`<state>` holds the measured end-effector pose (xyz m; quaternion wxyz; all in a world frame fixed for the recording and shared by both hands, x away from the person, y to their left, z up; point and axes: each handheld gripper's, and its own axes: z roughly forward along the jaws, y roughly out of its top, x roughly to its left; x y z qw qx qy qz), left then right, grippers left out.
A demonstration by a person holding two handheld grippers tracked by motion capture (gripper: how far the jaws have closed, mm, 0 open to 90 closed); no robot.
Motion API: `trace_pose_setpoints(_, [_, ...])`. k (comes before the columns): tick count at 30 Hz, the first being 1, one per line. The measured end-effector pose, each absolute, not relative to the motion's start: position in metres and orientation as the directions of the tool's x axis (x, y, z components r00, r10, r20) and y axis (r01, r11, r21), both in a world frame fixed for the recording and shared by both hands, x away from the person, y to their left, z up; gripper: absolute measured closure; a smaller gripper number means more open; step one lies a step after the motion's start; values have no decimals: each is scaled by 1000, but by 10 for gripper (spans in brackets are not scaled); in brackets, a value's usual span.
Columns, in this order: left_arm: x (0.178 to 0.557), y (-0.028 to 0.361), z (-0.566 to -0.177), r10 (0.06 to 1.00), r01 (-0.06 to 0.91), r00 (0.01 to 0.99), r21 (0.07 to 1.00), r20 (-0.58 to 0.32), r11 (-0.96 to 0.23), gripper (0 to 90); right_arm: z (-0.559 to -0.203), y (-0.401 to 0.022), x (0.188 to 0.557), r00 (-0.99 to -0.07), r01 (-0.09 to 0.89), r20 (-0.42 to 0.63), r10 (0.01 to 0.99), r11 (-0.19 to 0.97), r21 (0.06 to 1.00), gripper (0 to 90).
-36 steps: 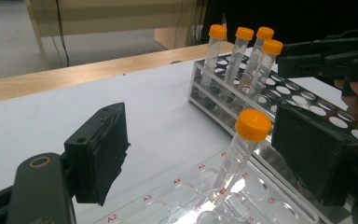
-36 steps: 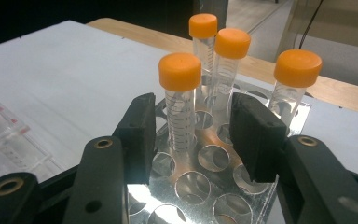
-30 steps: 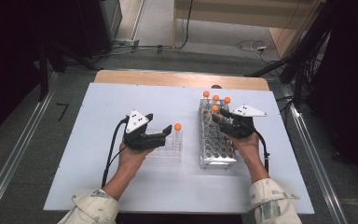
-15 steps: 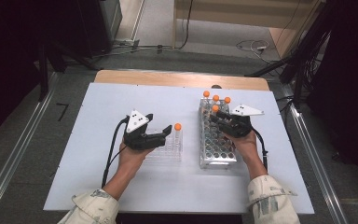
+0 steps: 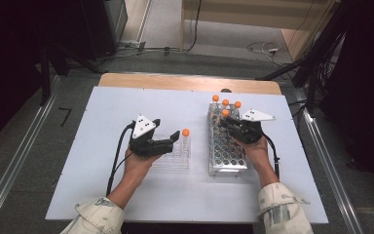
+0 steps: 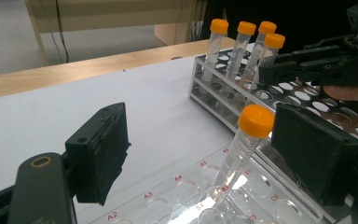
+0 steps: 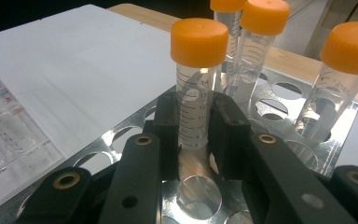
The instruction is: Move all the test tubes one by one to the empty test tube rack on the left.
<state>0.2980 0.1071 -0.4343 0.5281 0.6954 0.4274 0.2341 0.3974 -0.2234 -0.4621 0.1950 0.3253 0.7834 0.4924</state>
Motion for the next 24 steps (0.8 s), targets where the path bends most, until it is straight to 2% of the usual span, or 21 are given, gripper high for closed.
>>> trace_pose_setpoints(24, [298,109,-432,840,343,525,937,-136,-63,194,-425,-221,384,-688,244,-36,724,279,929,721])
